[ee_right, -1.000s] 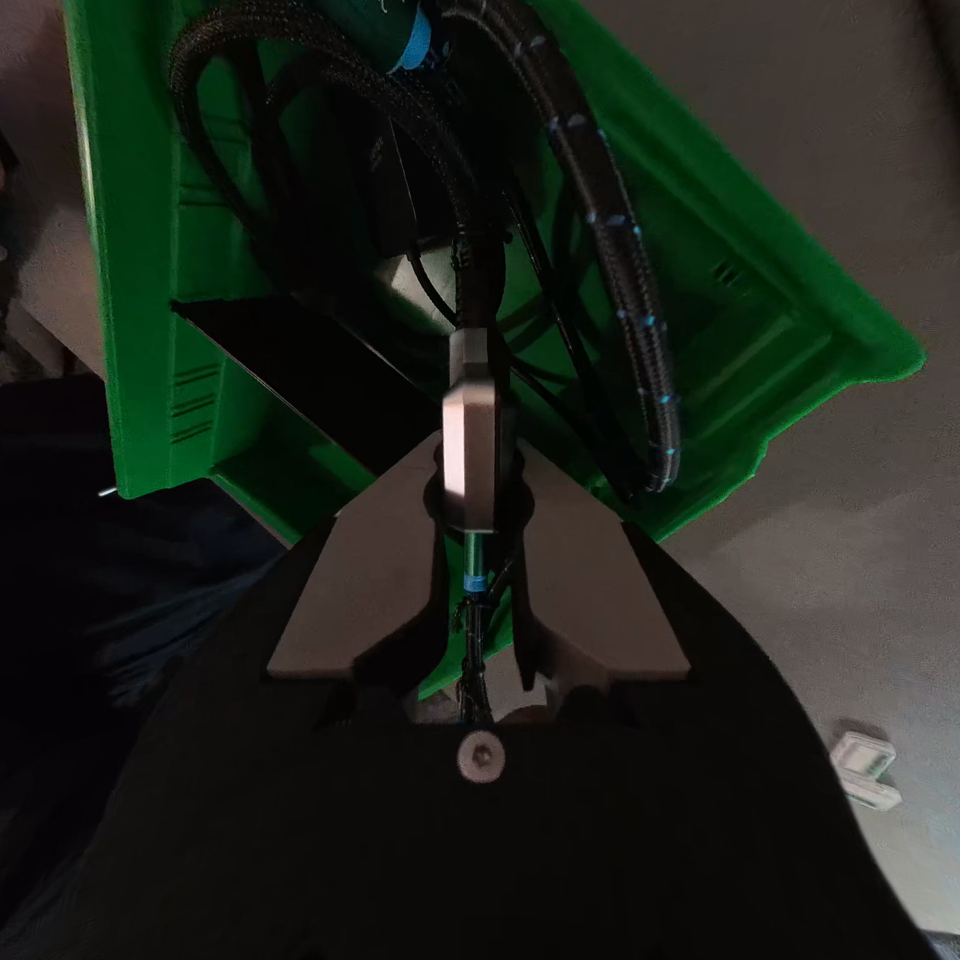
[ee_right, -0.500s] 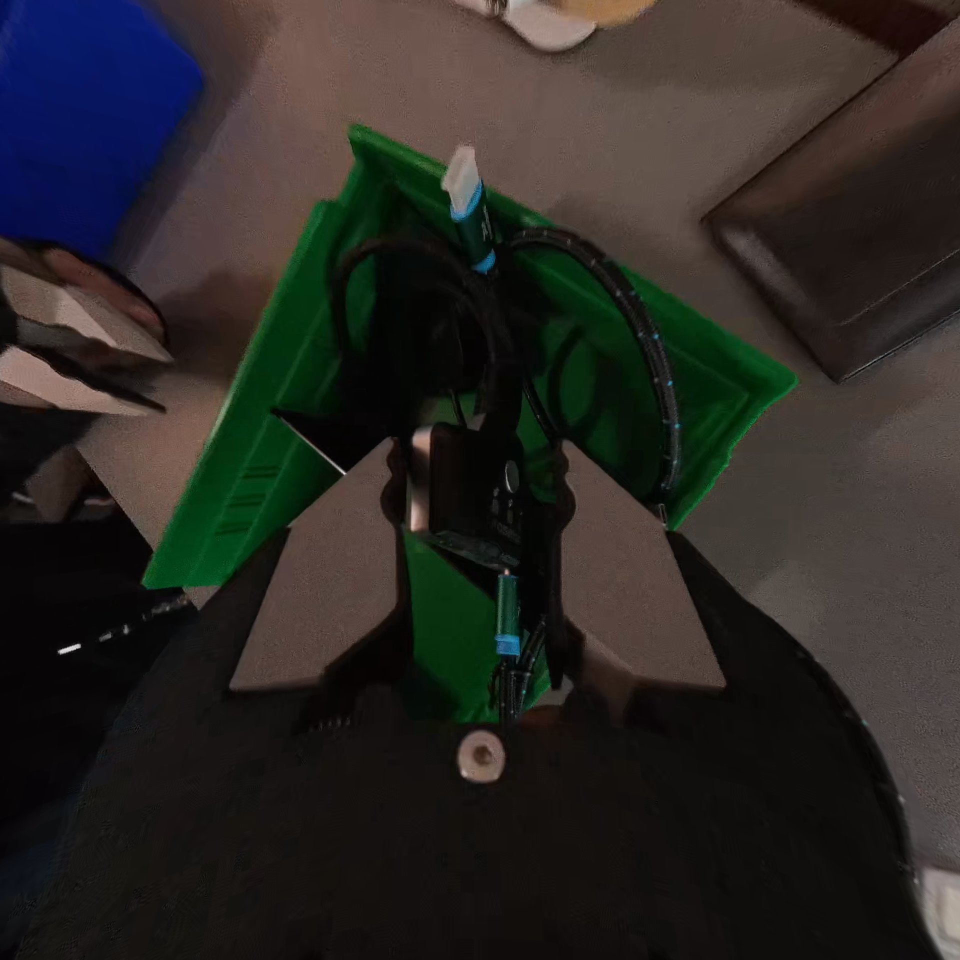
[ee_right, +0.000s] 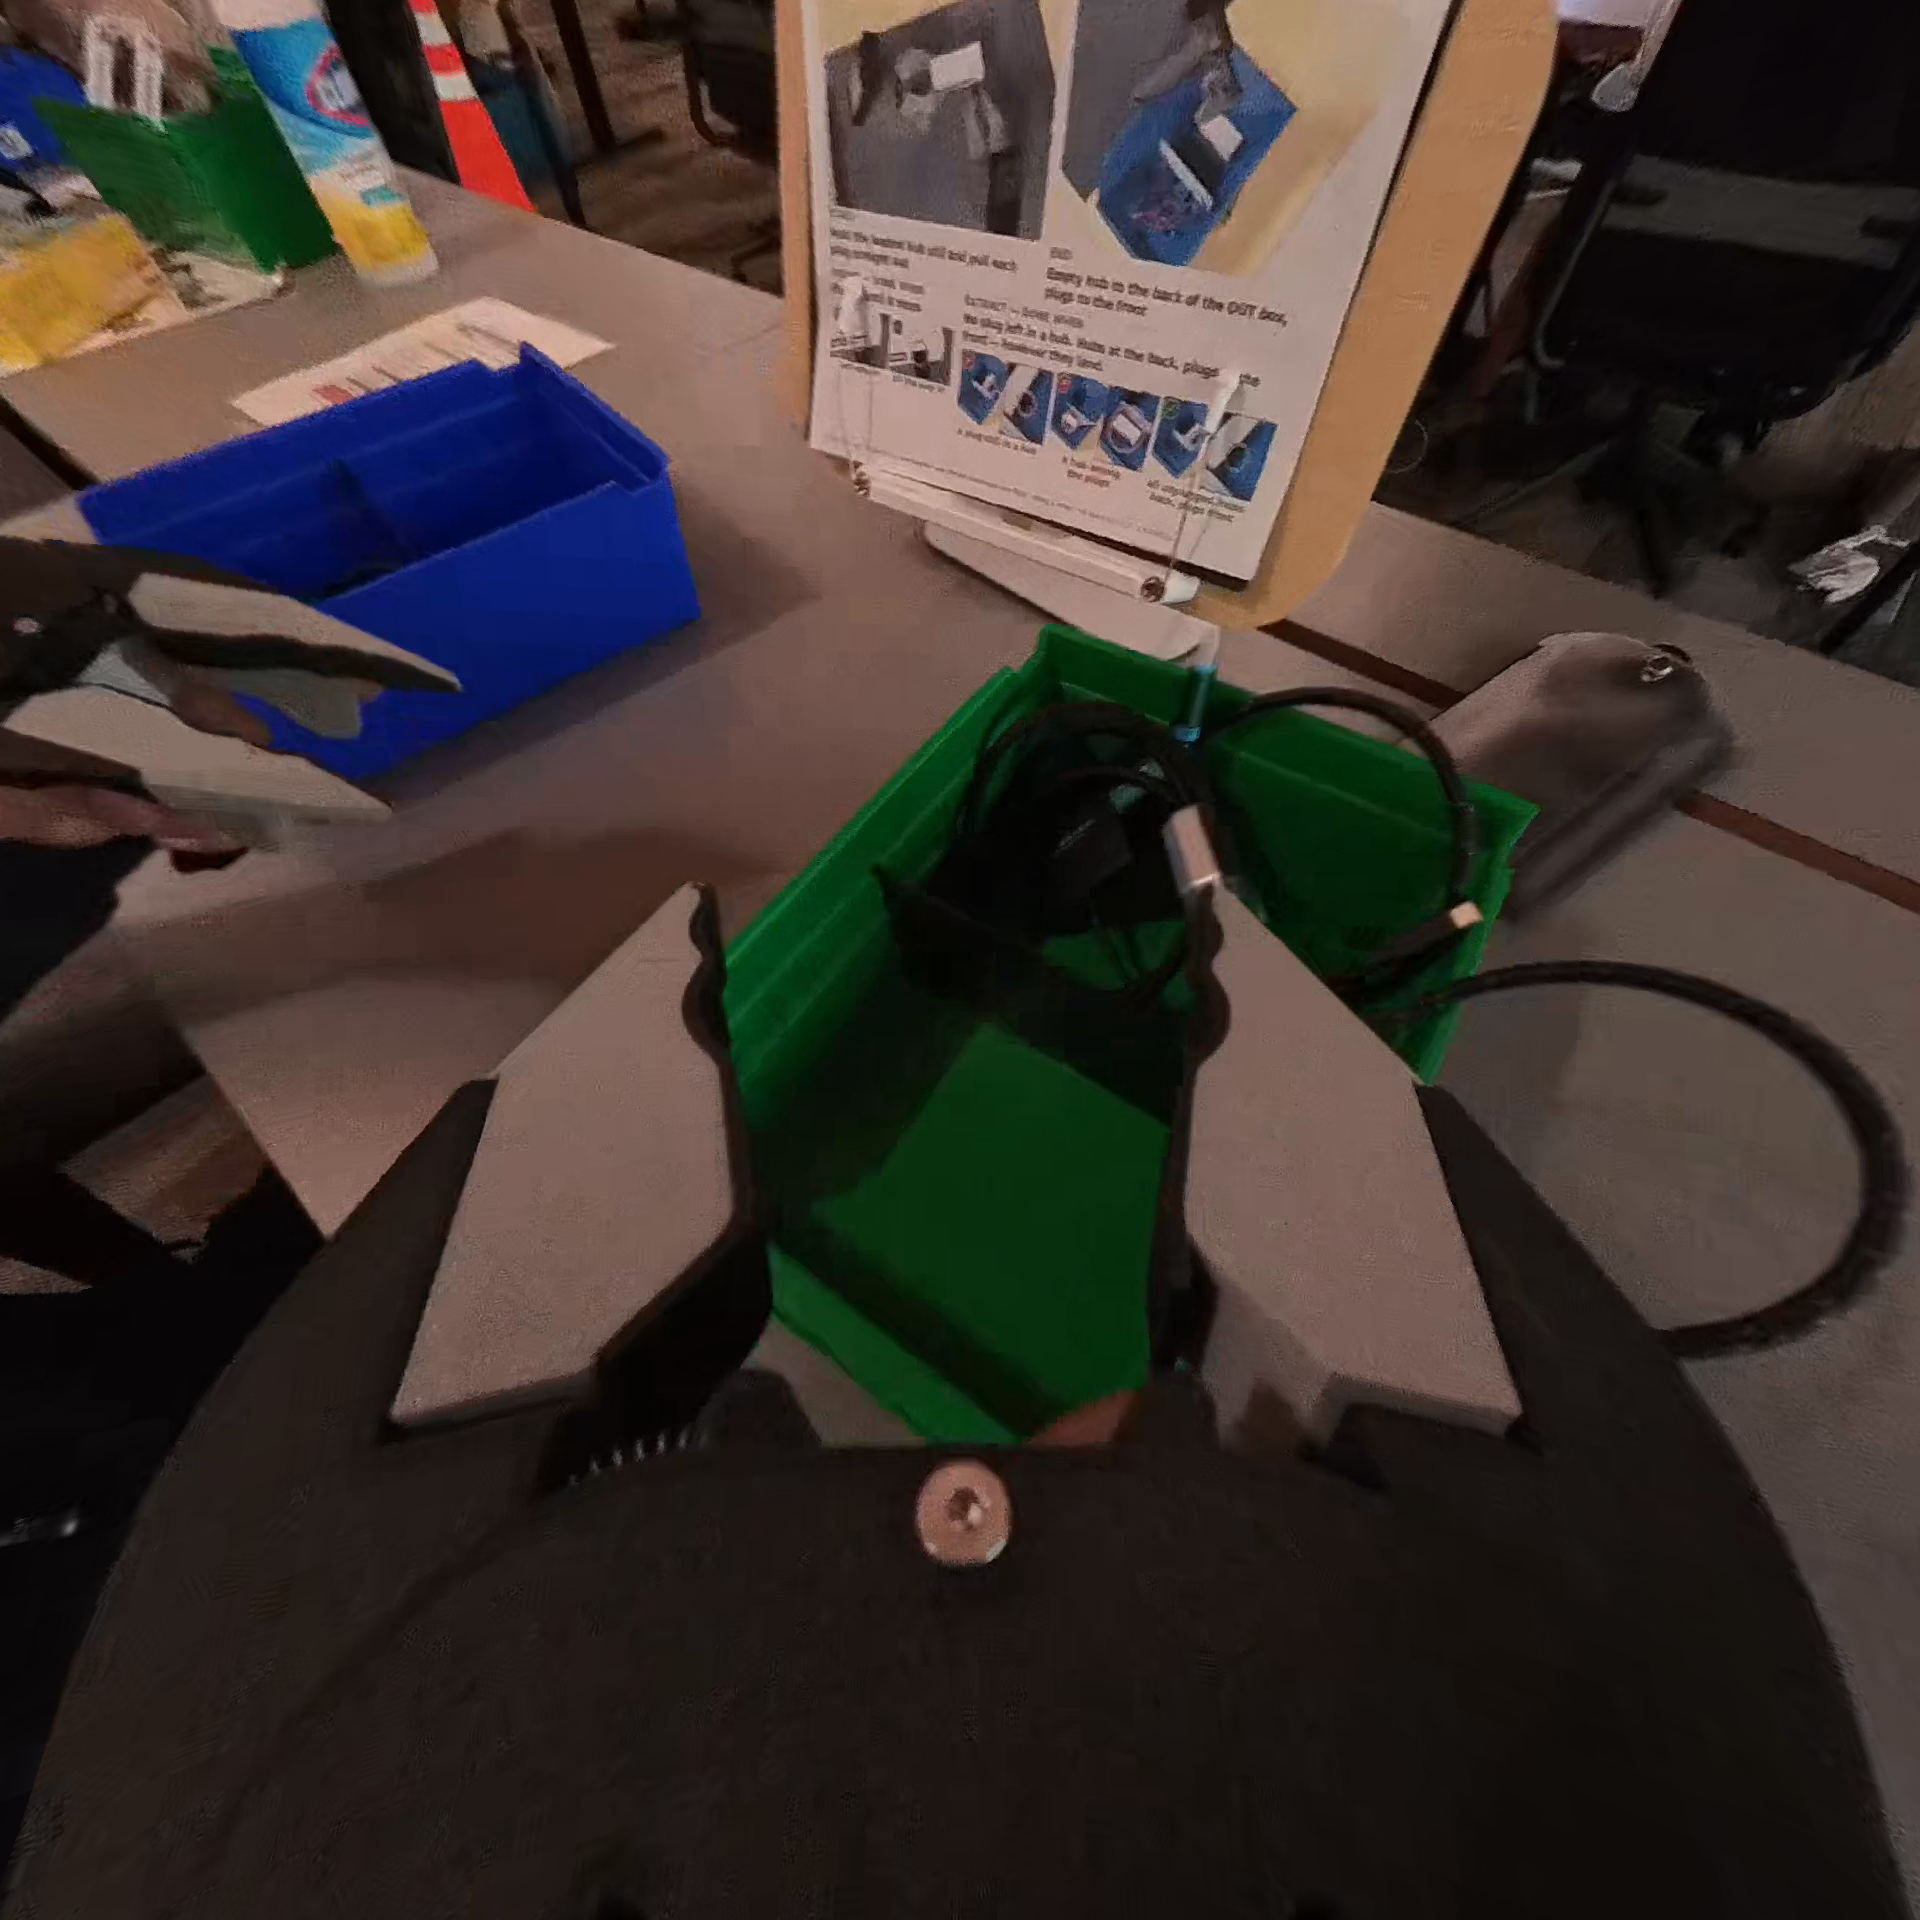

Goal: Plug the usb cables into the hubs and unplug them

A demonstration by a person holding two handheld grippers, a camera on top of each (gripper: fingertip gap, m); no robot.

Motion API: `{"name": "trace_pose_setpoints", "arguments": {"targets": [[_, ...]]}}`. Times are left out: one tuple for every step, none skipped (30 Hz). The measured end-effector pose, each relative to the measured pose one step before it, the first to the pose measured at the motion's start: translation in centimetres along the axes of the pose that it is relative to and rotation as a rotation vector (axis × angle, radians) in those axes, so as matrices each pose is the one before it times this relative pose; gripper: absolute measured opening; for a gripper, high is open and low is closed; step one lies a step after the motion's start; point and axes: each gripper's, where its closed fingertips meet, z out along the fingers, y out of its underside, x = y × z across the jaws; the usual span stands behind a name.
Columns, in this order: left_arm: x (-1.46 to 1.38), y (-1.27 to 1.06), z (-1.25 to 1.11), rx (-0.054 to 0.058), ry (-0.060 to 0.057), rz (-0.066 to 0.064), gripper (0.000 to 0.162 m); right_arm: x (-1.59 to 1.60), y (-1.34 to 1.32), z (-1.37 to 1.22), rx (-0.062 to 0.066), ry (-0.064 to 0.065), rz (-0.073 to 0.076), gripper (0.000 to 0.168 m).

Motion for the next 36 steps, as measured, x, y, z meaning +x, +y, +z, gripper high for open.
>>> {"name": "trace_pose_setpoints", "arguments": {"targets": [[0.133,-0.279,-1.699,0.0023,-0.0298,0.0038,0.056,-1.488,1.062,-0.261,0.0150,-0.0121,0.0080,0.092],[-0.043,-0.348,-1.857,0.0059,-0.0374,0.0052,0.058,-1.430,1.185,-0.059,0.0051,-0.0052,0.0035,0.099],[-0.309,-0.349,-1.973,0.0073,-0.0462,0.0057,0.059,-1.222,1.105,0.054,0.0054,0.0078,-0.0059,0.104],[-0.527,-0.296,-2.055,0.0065,-0.0493,0.0118,0.060,-0.873,0.948,0.155,0.0103,0.0212,-0.0129,0.104],[-0.945,-0.174,-2.057,0.0050,-0.0596,0.0169,0.061,-0.647,0.860,0.140,0.0065,0.0301,-0.0150,0.107],[-1.505,0.014,-1.949,0.0000,-0.0751,0.0184,0.062,-0.554,0.788,0.163,0.0009,0.0304,-0.0179,0.109],[-2.015,0.333,-1.687,-0.0097,-0.0897,0.0181,0.064,-0.402,0.609,0.301,0.0033,0.0298,-0.0157,0.109],[-2.060,0.722,-1.304,-0.0216,-0.0803,0.0143,0.063,-0.406,0.503,0.329,0.0074,0.0283,-0.0058,0.110],[-1.734,1.156,-0.803,-0.0329,-0.0539,0.0006,0.063,-0.544,0.516,0.290,0.0081,0.0180,0.0041,0.111],[-1.219,1.561,-0.333,-0.0473,-0.0240,-0.0168,0.064,-0.686,0.509,0.416,0.0048,0.0023,0.0097,0.112],[-0.656,1.674,0.065,-0.0493,0.0034,-0.0282,0.067,-0.822,0.555,0.585,-0.0054,-0.0109,0.0109,0.114],[-0.332,1.586,0.424,-0.0395,0.0133,-0.0315,0.069,-0.840,0.585,0.680,-0.0157,-0.0145,0.0100,0.114],[-0.352,1.474,0.715,-0.0314,0.0057,-0.0253,0.069,-0.658,0.503,0.750,-0.0167,-0.0068,0.0070,0.116],[-0.507,1.394,0.948,-0.0297,-0.0085,-0.0210,0.070,-0.518,0.342,0.762,-0.0121,0.0046,0.0027,0.117],[-0.479,1.275,1.053,-0.0300,-0.0140,-0.0186,0.071,-0.478,0.199,0.733,-0.0088,0.0117,0.0006,0.119],[-0.162,1.059,1.065,-0.0251,-0.0037,-0.0148,0.074,-0.318,0.090,0.720,-0.0074,0.0209,-0.0046,0.120],[0.179,0.844,1.009,-0.0235,0.0086,-0.0180,0.071,-0.093,0.009,0.708,-0.0056,0.0349,-0.0164,0.120],[0.345,0.411,0.830,-0.0083,0.0120,-0.0096,0.073,0.065,0.115,0.718,-0.0109,0.0496,-0.0245,0.120],[-0.001,-0.029,0.579,0.0129,-0.0192,-0.0011,0.070,0.189,0.239,0.747,-0.0219,0.0577,-0.0289,0.119],[-0.087,-0.639,0.224,0.0416,-0.0348,0.0265,0.064,0.307,0.276,0.785,-0.0267,0.0561,-0.0362,0.115],[0.500,-0.419,0.131,0.0202,0.0006,0.0342,0.046,0.341,0.371,0.732,-0.0267,0.0535,-0.0378,0.106],[0.500,-0.356,0.052,0.0126,-0.0073,0.0487,0.014,0.318,0.487,0.580,-0.0278,0.0518,-0.0292,0.088],[-0.603,-0.132,-0.011,-0.0007,-0.0837,0.0604,0.003,0.197,0.529,0.387,-0.0290,0.0360,-0.0227,0.054],[-0.407,0.363,0.043,-0.0215,-0.0562,0.0768,0.004,-0.553,0.463,0.276,-0.0219,-0.0237,-0.0127,0.024],[-0.063,0.123,-0.072,0.0051,-0.0052,0.0104,0.004,-0.454,0.200,0.132,-0.0016,-0.0273,0.0136,0.021],[-0.170,-0.035,-0.282,0.0232,0.0123,-0.0258,0.003,0.051,-0.002,-0.034,0.0061,-0.0023,0.0209,0.020],[-0.518,-0.092,-0.431,0.0270,-0.0038,-0.0044,0.003,0.036,0.010,-0.146,-0.0010,-0.0112,0.0166,0.018],[-0.681,-0.324,-0.570,0.0383,-0.0138,-0.0061,0.003,-0.012,-0.002,-0.170,-0.0028,-0.0167,0.0232,0.015],[-0.675,-0.284,-0.560,0.0246,-0.0070,-0.0224,0.003,-0.076,-0.073,-0.134,0.0002,-0.0170,0.0174,0.015],[-0.711,-0.357,-0.523,0.0218,-0.0096,-0.0213,0.002,-0.144,-0.114,-0.106,-0.0002,-0.0101,0.0066,0.014],[-0.869,-0.464,-0.526,0.0222,-0.0216,-0.0060,0.003,-0.273,-0.115,-0.093,-0.0018,-0.0041,0.0030,0.014],[-0.837,-0.619,-0.549,0.0206,-0.0199,-0.0036,0.002,-0.470,-0.164,-0.051,-0.0011,-0.0055,0.0016,0.014],[-0.884,-0.824,-0.611,0.0210,-0.0240,0.0042,0.002,-0.687,-0.218,-0.008,-0.0008,-0.0086,0.0010,0.015],[-0.914,-1.017,-0.657,0.0230,-0.0244,0.0035,0.002,-0.865,-0.271,0.036,0.0001,-0.0106,0.0000,0.016],[-0.929,-1.179,-0.686,0.0245,-0.0175,-0.0054,0.002,-1.043,-0.404,0.107,0.0011,-0.0130,-0.0022,0.017],[-1.003,-1.362,-0.737,0.0314,-0.0161,-0.0090,0.001,-1.176,-0.543,0.165,0.0021,-0.0137,-0.0041,0.018]]}}
